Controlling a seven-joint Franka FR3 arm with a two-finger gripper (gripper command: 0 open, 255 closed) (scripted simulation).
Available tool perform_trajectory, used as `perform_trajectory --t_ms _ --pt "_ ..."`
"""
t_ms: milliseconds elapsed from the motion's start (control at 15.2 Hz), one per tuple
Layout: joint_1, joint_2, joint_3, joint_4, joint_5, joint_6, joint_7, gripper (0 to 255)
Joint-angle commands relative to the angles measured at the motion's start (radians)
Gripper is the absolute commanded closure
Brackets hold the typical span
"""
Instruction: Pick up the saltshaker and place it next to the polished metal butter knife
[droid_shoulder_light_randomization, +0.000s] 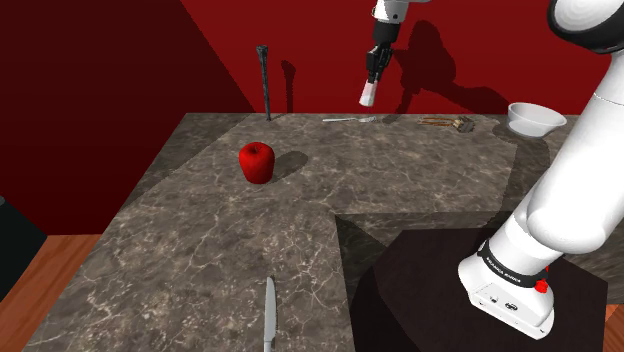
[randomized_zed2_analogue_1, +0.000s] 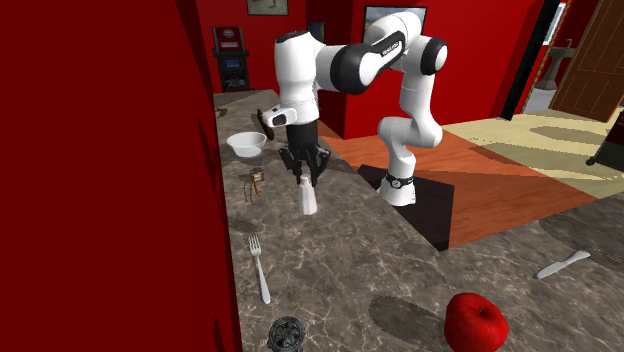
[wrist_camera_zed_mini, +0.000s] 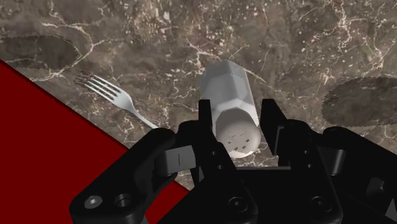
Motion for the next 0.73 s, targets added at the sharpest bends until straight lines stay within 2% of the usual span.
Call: perform_trajectory --t_ms 0,198,660 --pt "0.0 -0.002 0.0 0.024 -0.001 -0.027 0.004 255" --pt "-0.001 -0.001 -0.001 0.055 -0.002 -0.056 0.006 255" --pt "0.081 -0.222 0.068 -0.207 -0.062 0.008 0.161 255"
